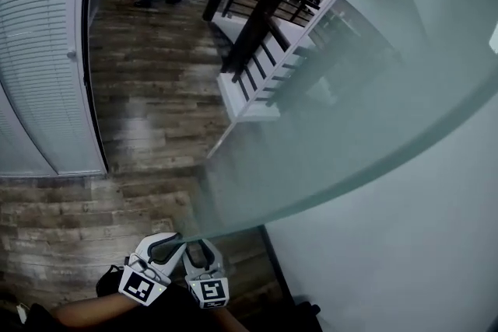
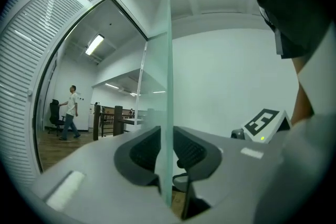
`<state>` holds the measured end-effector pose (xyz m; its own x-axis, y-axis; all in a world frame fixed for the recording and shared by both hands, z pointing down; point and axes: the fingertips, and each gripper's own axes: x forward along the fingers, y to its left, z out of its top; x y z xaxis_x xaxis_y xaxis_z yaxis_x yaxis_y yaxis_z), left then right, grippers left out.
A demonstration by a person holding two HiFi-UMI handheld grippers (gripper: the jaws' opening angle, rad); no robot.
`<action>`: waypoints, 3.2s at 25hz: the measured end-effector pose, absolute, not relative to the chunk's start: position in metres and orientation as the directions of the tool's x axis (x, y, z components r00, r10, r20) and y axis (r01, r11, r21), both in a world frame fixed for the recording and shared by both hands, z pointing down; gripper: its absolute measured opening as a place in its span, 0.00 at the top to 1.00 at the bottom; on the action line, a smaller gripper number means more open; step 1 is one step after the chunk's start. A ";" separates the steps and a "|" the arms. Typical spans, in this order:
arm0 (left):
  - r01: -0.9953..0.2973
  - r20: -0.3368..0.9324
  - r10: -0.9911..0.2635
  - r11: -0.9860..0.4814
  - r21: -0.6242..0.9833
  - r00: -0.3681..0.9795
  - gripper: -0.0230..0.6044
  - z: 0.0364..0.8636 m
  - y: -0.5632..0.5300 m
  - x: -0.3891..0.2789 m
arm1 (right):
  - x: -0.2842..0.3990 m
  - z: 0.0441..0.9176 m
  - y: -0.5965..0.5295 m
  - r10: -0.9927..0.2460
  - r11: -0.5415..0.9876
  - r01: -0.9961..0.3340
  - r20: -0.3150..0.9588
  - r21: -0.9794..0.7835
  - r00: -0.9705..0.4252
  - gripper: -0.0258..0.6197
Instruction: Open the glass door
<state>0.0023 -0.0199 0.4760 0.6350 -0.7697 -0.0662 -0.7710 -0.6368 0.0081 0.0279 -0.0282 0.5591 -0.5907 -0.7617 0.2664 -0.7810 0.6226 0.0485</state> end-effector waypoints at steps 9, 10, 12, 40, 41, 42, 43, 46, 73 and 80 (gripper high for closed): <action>-0.658 -0.020 -0.658 -0.753 0.007 0.753 0.85 0.474 -0.009 0.028 | 0.027 0.563 0.008 -0.842 0.503 -0.861 0.265 0.074 -0.469 0.69; -0.649 -0.019 -0.649 -0.761 0.006 0.761 0.85 0.474 -0.008 0.030 | 0.025 0.565 0.011 -0.848 0.491 -0.868 0.265 0.069 -0.459 0.69; -0.630 -0.019 -0.630 -0.777 0.011 0.777 0.84 0.474 -0.006 0.033 | 0.023 0.566 0.013 -0.864 0.464 -0.883 0.258 0.073 -0.433 0.69; -0.496 -0.037 -0.502 -0.862 0.100 0.864 0.96 0.483 0.005 0.015 | 0.084 0.554 -0.007 -0.974 0.099 -0.995 0.203 0.007 -0.096 0.83; -0.510 -0.030 -0.515 -0.854 0.107 0.857 0.96 0.486 0.005 0.009 | 0.086 0.553 -0.007 -0.974 0.099 -0.995 0.203 0.000 -0.097 0.83; -0.521 -0.025 -0.527 -0.845 0.117 0.850 0.96 0.488 0.005 0.004 | 0.088 0.552 -0.007 -0.974 0.099 -0.995 0.203 -0.004 -0.098 0.83; -0.530 -0.020 -0.536 -0.838 0.129 0.844 0.96 0.491 0.005 0.000 | 0.090 0.552 -0.007 -0.974 0.097 -0.995 0.206 -0.005 -0.096 0.83; -0.544 -0.008 -0.553 -0.823 0.162 0.833 0.96 0.498 0.010 -0.009 | 0.098 0.552 -0.004 -0.973 0.076 -0.997 0.217 0.000 -0.074 0.84; -0.475 -0.025 -0.490 -0.855 0.209 0.871 0.96 0.503 0.030 0.052 | 0.221 0.559 0.011 -0.973 0.009 -1.000 0.233 -0.001 -0.009 0.88; -0.437 0.011 -0.444 -0.877 0.200 0.896 0.96 0.524 0.016 0.102 | 0.258 0.576 0.011 -0.966 0.028 -1.000 0.255 -0.009 -0.030 0.88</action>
